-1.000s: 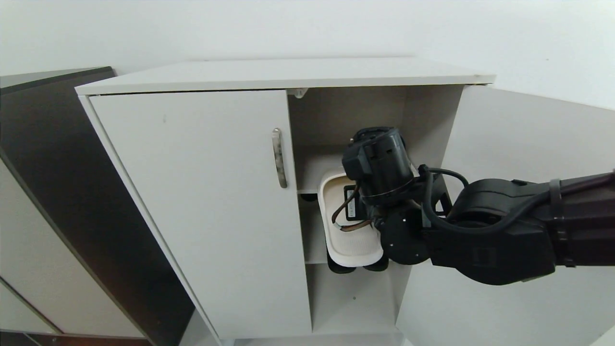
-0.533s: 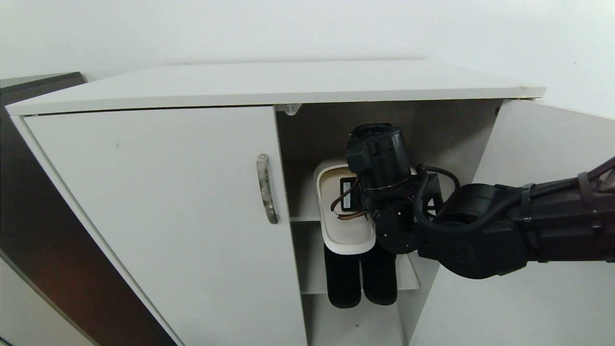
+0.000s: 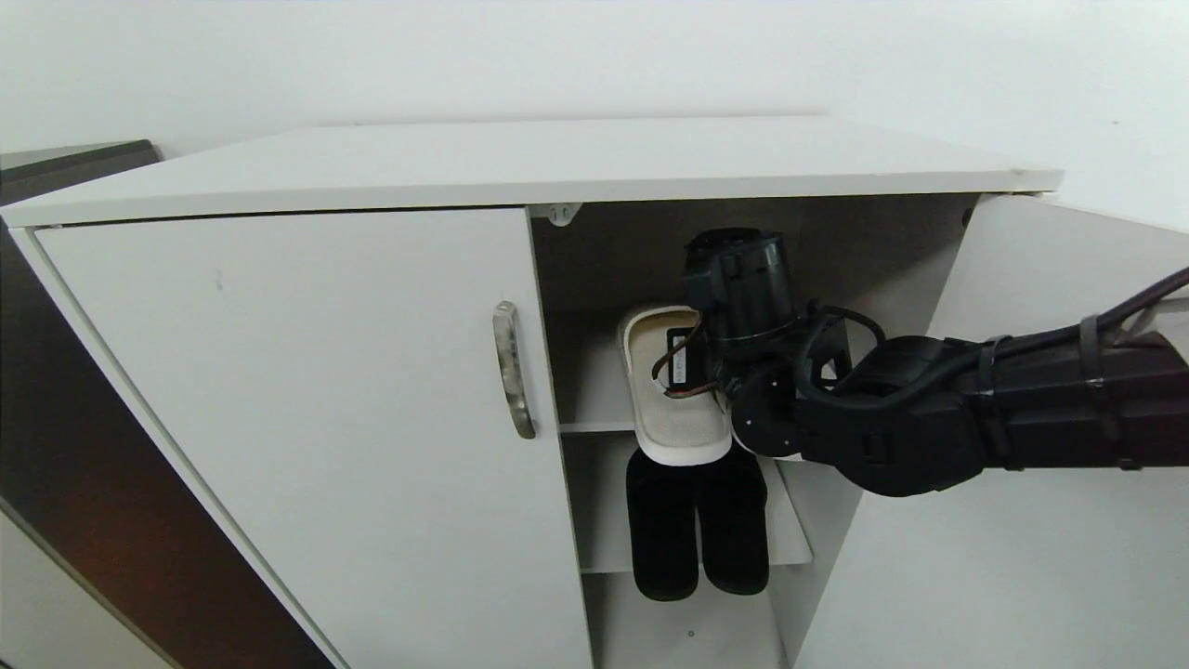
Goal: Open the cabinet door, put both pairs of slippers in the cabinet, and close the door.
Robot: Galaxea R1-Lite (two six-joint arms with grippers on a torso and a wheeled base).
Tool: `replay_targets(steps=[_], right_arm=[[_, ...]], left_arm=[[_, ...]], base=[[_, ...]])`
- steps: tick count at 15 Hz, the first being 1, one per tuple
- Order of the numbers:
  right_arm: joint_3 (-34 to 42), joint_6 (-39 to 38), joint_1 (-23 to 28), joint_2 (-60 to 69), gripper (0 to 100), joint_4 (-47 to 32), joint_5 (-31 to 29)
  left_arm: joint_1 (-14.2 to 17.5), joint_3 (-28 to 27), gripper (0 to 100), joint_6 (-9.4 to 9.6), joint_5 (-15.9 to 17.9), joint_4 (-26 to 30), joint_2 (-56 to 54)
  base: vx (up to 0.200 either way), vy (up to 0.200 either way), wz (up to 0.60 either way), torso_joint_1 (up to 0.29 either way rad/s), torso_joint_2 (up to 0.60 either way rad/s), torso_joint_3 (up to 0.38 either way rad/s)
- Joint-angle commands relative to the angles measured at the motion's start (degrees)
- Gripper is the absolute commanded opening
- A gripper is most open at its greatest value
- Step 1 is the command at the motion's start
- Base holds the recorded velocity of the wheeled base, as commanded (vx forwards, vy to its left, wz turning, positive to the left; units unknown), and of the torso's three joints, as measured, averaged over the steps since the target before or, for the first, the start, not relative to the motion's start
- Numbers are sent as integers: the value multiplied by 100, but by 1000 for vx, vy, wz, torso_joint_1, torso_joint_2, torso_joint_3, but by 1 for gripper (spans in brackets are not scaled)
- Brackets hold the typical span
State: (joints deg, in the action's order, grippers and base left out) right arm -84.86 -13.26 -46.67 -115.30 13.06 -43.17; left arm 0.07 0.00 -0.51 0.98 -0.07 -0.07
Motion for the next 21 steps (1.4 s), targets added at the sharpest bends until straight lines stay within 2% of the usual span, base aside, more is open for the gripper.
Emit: replay_targets(steps=[1, 8, 21], right_arm=[[-400, 8, 140, -335, 0, -84, 10], [-1384, -1, 369, -845, 0, -532, 80], [-1419, -36, 377, -1047, 0, -532, 89]], left_arm=[[1, 0, 0, -2, -1, -1, 7], [1, 0, 0, -10, -10, -1, 7], [1, 0, 0, -10, -10, -1, 7]], base=[[0, 0, 0, 0, 0, 0], [0, 0, 0, 0, 0, 0], [0, 0, 0, 0, 0, 0]])
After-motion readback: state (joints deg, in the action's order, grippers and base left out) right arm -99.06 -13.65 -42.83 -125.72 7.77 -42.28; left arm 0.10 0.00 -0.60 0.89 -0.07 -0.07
